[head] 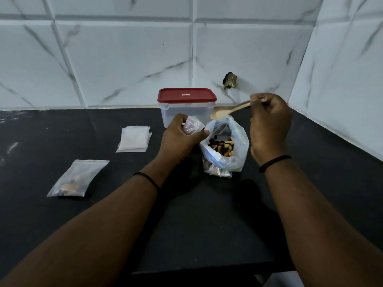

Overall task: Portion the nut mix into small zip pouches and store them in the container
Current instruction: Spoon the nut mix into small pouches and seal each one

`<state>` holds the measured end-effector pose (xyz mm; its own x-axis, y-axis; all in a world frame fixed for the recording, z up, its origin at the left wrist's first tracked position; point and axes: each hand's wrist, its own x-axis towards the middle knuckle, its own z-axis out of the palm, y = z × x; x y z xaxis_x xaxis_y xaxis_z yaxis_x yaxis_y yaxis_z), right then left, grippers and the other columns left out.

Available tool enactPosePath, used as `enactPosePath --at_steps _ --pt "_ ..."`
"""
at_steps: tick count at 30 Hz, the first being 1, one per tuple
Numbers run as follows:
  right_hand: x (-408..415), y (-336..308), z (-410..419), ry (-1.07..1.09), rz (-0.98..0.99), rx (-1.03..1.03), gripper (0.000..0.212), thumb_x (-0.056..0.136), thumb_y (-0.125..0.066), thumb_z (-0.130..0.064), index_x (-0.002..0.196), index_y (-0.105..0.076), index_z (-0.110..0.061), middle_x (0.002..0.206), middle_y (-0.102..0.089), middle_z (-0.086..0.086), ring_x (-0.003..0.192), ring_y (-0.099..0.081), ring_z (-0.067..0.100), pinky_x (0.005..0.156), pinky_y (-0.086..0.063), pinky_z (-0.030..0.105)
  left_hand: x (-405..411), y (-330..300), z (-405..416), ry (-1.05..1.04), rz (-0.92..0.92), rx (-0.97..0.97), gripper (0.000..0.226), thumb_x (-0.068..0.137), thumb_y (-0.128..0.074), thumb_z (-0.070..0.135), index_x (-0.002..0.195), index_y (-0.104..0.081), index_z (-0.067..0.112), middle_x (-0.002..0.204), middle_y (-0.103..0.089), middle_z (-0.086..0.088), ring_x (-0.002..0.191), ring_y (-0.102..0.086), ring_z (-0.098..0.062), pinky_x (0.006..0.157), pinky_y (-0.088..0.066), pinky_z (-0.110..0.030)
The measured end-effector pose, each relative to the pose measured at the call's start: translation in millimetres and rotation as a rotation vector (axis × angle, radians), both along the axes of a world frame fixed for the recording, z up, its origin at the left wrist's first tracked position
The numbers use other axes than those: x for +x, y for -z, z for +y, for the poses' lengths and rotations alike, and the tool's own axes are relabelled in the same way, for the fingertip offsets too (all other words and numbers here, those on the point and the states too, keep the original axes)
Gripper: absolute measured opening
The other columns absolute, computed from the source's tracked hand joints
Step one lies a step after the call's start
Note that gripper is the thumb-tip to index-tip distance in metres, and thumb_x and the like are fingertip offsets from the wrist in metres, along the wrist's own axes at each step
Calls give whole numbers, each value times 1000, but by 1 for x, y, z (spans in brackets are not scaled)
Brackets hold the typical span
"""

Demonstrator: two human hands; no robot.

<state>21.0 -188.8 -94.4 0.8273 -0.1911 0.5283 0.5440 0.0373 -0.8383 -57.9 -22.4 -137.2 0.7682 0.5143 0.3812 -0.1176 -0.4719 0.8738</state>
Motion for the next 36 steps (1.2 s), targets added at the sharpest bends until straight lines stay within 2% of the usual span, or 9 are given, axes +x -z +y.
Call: enactPosePath --at_steps 2,6,9,11,18,22,25,30,36 --pt "11 5 -5 133 86 -147 10 91 -62 -22 86 -71 -21 76 -66 -8 72 -61 9 73 -54 33 0 -1 -2 2 61 33 49 75 -82 42 111 -56 21 102 -67 6 91 -65 -10 78 -55 -32" --pt "19 16 -4 146 126 -372 12 93 -62 -25 84 -70 -24 80 -69 -5 77 -64 14 62 -44 24 0 -2 -4 19 190 52 41 75 -82 31 105 -56 23 102 -67 4 89 -65 -11 76 -55 -32" --pt "21 24 4 46 103 -376 10 90 -67 -20 83 -72 -26 86 -73 -6 82 -69 13 75 -56 32 0 -5 -5 4 216 62 38 77 -78 22 108 -55 23 105 -66 3 90 -63 -10 69 -50 -25" --pt "20 27 8 -23 93 -390 9 89 -68 -17 86 -74 -24 88 -75 -5 83 -70 12 82 -58 38 -1 -5 -5 -10 209 59 35 78 -76 19 108 -56 23 104 -66 3 88 -63 -9 67 -48 -24" --pt "21 26 10 -55 104 -450 6 87 -70 -22 86 -76 -21 82 -74 -8 78 -70 9 78 -59 35 0 -4 -3 -32 178 25 26 84 -70 18 106 -56 22 93 -62 9 83 -60 -6 63 -45 -23" --pt "22 25 9 -73 191 -394 8 85 -70 -24 79 -76 -22 79 -74 -7 78 -70 12 77 -59 35 1 -3 -3 -32 176 12 27 85 -68 17 107 -54 23 92 -60 12 83 -58 -4 63 -45 -21" --pt "24 25 8 -129 283 -296 16 84 -67 -16 70 -73 -22 78 -75 -1 79 -73 17 70 -59 30 1 -3 -2 -29 168 -10 27 85 -68 15 108 -55 21 95 -62 9 84 -60 -6 63 -45 -21" --pt "26 28 8 -185 411 -172 18 70 -60 -17 57 -73 -21 69 -75 3 75 -74 24 78 -62 47 1 -1 -3 -1 153 -62 29 84 -68 11 109 -56 20 99 -65 4 88 -63 -11 69 -49 -26" --pt "33 28 7 -169 525 21 21 79 -62 -3 63 -70 -15 60 -71 3 78 -74 28 85 -60 49 1 -2 -4 12 117 -103 29 83 -67 8 110 -58 16 99 -67 1 87 -64 -15 70 -49 -28"
